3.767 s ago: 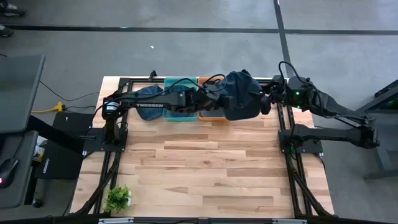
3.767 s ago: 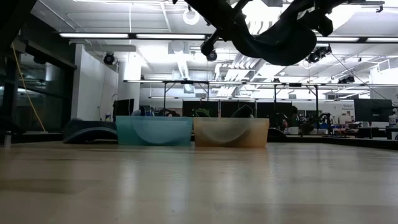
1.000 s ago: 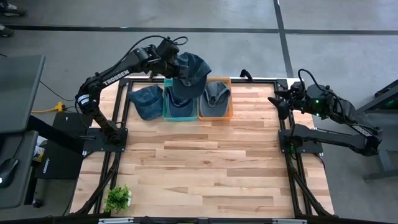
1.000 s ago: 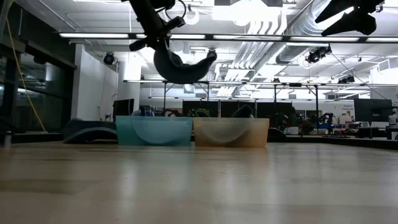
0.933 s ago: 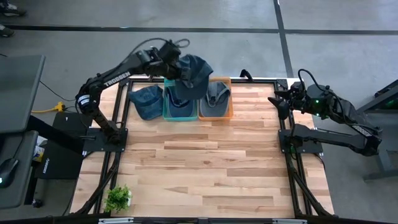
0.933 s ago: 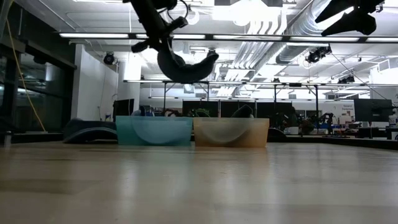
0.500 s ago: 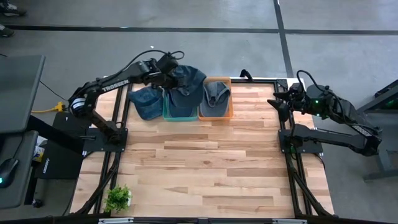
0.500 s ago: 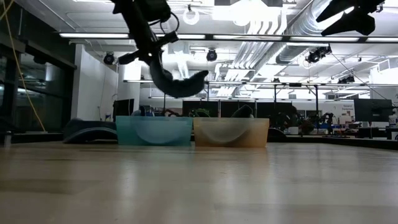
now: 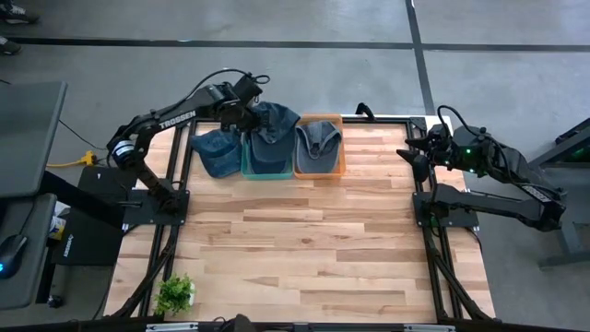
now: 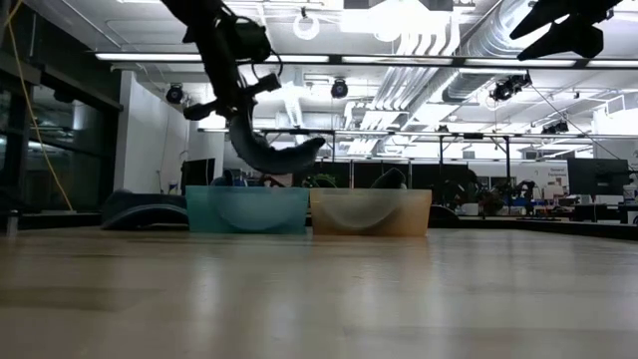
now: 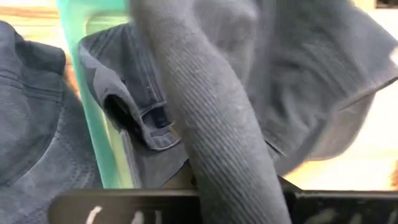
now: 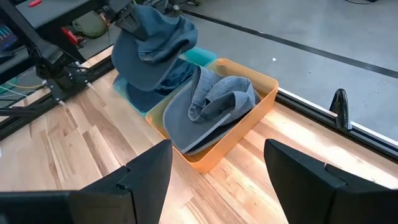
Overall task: Pick & Place hat
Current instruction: Put the bottom blue cap into the green bin
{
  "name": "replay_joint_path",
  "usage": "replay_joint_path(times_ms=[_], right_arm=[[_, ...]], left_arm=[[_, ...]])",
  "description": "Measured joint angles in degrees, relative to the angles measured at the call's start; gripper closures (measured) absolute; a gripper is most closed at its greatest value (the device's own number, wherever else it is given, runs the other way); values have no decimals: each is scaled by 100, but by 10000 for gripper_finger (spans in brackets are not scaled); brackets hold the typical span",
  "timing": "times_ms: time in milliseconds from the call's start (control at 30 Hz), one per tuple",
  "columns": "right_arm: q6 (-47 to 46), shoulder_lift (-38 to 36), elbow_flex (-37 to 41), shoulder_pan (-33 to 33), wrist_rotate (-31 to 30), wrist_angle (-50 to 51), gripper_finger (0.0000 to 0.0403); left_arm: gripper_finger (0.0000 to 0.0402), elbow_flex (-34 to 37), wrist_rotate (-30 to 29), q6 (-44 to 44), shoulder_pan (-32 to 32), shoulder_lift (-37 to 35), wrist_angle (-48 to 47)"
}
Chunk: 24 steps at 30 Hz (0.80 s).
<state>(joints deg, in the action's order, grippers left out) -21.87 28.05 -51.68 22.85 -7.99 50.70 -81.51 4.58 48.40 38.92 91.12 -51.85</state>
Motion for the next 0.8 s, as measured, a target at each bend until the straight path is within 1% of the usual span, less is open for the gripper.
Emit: replay_joint_path(times_ms=[67,133,267,433,600,800], right_arm=[[-7,0,0,0,0,0,153],[-27,0,0,0,0,4,153],[-111,0,0,0,-22,53,153],[-123,0,0,0,-80,96,153],[-228,0,0,0,-122,100,153],[-363,0,0,0,-277,118,153]], left_arm=[[396,113,112,-30,69,35,67],[396,369,219,11,96,50,338],[396,856,236,224,87,54,620],[396,1147,320,175,89,54,1087],[396,1298,-3,395,83,99,1182],[396,1486,-96,396,85,106,1168]])
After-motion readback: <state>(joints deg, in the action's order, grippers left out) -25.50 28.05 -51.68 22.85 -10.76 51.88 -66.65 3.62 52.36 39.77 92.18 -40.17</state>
